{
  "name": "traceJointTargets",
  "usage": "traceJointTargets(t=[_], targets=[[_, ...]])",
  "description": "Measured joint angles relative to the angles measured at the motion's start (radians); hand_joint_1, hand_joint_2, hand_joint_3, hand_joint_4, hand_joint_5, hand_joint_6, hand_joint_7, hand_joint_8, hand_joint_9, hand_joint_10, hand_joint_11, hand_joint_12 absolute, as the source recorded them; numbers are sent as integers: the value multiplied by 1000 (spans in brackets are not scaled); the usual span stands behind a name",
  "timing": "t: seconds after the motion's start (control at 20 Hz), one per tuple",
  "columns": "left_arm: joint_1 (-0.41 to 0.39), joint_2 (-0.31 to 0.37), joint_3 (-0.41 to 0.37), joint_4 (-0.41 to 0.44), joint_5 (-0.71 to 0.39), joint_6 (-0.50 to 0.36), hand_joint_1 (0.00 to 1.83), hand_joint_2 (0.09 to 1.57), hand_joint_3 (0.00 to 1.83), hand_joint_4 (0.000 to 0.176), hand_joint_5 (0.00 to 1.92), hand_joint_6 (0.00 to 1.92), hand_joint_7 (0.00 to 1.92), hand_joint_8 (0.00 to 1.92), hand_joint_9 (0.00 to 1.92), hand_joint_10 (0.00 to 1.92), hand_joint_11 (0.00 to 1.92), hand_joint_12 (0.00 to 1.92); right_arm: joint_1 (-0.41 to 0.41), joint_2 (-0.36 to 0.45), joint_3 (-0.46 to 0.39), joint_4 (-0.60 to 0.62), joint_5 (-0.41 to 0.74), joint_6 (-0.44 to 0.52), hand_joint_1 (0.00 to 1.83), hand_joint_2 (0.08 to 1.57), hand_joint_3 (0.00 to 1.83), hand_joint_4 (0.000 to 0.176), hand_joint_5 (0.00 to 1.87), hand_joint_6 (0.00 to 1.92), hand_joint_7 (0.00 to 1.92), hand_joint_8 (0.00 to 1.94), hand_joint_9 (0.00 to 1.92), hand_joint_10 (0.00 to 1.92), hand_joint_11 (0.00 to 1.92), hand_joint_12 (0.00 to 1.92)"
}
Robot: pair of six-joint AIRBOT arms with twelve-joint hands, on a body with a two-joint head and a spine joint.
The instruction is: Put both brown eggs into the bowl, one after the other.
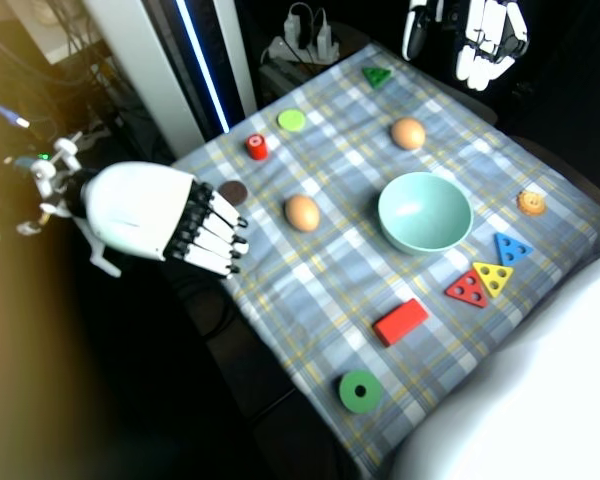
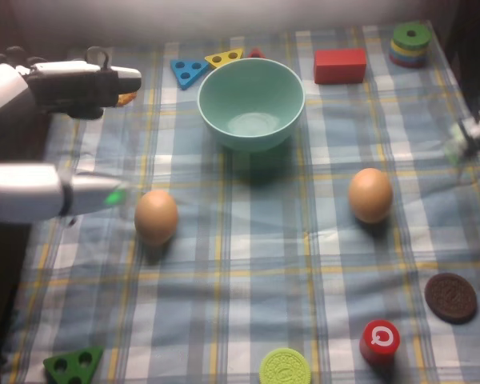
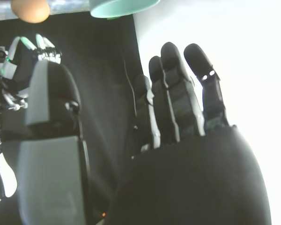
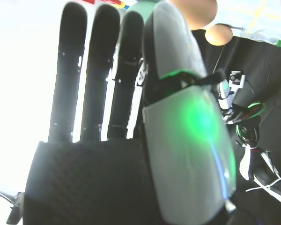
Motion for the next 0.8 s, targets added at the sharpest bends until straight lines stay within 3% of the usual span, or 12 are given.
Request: traceJointTargets(t=[0.1, 0.25, 0.3, 0.45, 0.6, 0.8], targets=[[-8, -16, 16, -2, 34, -1, 441, 1181, 0, 135, 444, 2, 535, 4, 667, 10, 164, 722, 0, 0, 0, -3, 30, 5, 679, 1307, 0, 0, 632, 2, 421, 1, 427, 4, 128, 864], [-33, -32, 37, -6, 105, 15, 492, 1097, 0, 151, 443, 0, 547, 2, 653, 1, 193, 786, 0, 0, 0, -3, 32, 5, 722, 1303, 0, 0, 637, 0, 436, 2, 481, 2, 261, 758], [-46, -44, 40, -11, 120, 63, 487, 1060, 1, 165, 411, 0, 534, 1, 625, 0, 156, 858, 0, 0, 0, -3, 32, 5, 690, 1303, 0, 0, 633, 0, 436, 2, 467, 1, 249, 754], [-79, -89, 25, -90, 180, 329, 647, 937, 0, 162, 478, 4, 567, 5, 660, 13, 74, 981, 0, 0, 0, -5, 34, 9, 646, 1308, 2, 0, 625, 0, 440, 2, 456, 0, 227, 745], [-97, -109, 29, -90, 236, 399, 654, 888, 0, 172, 481, 0, 611, 0, 689, 4, 42, 949, 0, 0, 0, -3, 34, 10, 677, 1305, 0, 0, 637, 3, 450, 3, 485, 9, 256, 750], [-125, -148, 67, -131, 300, 494, 650, 903, 8, 176, 452, 0, 562, 0, 554, 1, 0, 878, 0, 0, 0, -6, 34, 12, 691, 1304, 0, 0, 632, 0, 455, 0, 499, 0, 299, 735]])
